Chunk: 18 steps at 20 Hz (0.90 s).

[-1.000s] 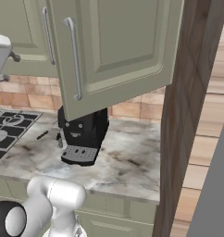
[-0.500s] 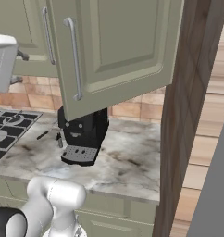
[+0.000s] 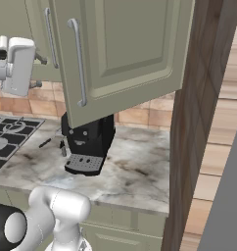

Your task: Pick the bar soap and bar soap from the cabinet and place them on the counter.

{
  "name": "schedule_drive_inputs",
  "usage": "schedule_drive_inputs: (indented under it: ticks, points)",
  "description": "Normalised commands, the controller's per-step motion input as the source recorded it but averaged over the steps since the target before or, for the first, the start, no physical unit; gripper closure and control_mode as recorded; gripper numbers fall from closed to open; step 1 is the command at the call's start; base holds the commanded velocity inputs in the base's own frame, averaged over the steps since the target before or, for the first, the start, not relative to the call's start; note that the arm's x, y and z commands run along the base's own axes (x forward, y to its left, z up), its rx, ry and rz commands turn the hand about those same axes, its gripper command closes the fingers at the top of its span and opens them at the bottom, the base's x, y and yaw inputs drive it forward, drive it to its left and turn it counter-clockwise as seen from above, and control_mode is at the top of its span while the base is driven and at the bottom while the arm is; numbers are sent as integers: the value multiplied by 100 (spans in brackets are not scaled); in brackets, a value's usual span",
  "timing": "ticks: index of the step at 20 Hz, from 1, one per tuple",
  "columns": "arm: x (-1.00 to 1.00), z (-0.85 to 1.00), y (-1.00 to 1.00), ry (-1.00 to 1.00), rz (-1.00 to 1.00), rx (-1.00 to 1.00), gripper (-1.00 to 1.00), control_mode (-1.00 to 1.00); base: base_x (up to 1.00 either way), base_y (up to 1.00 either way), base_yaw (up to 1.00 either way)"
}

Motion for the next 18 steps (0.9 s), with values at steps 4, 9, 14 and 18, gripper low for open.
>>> schedule_drive_inputs:
  ticks: [4,9,14,18]
  points:
    - [35,0,-8,17,-25,0,-100,-100,0,0,0]
    - [25,0,-19,13,-19,0,-100,-100,0,0,0]
    - [6,0,-28,1,-8,-4,-100,-100,0,0,0]
    - [0,0,-28,-4,-1,-11,-100,-100,0,0,0]
